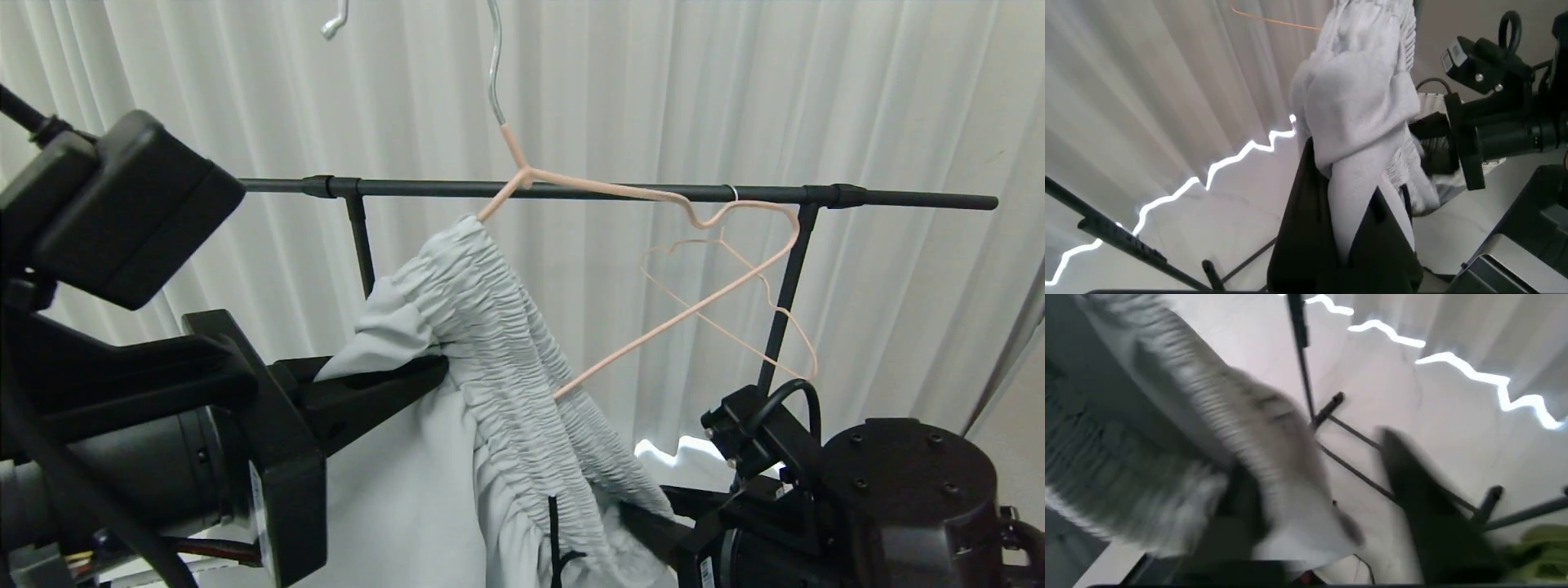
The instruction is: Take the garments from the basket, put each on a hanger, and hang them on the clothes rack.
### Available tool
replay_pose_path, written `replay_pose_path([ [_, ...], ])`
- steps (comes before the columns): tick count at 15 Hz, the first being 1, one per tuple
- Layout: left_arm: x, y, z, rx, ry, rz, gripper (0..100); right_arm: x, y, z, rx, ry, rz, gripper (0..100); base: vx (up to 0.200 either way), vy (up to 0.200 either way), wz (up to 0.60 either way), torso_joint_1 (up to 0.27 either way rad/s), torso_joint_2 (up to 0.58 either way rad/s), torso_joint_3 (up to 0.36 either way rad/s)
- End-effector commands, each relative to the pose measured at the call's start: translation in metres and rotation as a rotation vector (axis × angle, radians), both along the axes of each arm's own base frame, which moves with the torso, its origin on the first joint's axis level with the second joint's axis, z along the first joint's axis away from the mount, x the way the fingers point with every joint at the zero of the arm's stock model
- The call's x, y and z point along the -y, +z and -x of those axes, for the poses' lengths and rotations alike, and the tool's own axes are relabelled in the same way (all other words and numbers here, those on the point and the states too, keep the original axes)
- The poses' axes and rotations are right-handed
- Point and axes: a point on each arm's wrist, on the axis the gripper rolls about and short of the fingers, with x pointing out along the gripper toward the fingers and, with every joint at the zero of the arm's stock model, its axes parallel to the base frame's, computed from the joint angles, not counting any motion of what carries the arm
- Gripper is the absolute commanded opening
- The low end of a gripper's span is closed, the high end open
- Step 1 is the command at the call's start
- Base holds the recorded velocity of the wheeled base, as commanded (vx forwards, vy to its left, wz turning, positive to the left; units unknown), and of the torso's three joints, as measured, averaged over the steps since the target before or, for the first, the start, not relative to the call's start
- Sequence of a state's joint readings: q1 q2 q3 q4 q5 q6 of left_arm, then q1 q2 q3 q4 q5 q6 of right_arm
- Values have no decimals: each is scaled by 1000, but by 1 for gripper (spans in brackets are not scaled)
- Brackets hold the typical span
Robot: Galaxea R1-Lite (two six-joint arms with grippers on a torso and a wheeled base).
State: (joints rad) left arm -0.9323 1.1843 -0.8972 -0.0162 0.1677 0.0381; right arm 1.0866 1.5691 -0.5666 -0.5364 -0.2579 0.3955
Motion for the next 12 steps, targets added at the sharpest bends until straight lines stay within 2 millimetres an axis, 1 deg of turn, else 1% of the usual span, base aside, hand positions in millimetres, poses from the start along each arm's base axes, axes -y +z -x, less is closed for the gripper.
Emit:
replay_pose_path([
  [1,-1,-1,0,0,5,-5,0,7,-4,-6,-2,-44,19,0,0,0,0,0,0,0],
  [3,-5,-7,2,19,0,-45,0,22,-6,-20,-1,-123,36,0,0,0,0,0,0,0],
  [5,-14,-22,8,36,-15,-115,0,38,-6,-40,15,-213,54,0,0,0,0,0,0,0],
  [7,-22,-35,14,31,-26,-153,0,52,-6,-53,36,-276,84,0,0,0,0,0,0,0],
  [9,-28,-43,18,24,-27,-168,0,61,-7,-59,40,-311,105,0,0,0,0,0,0,0],
  [12,-34,-56,23,20,-37,-217,0,66,-6,-61,46,-331,105,0,0,0,0,0,0,0],
])
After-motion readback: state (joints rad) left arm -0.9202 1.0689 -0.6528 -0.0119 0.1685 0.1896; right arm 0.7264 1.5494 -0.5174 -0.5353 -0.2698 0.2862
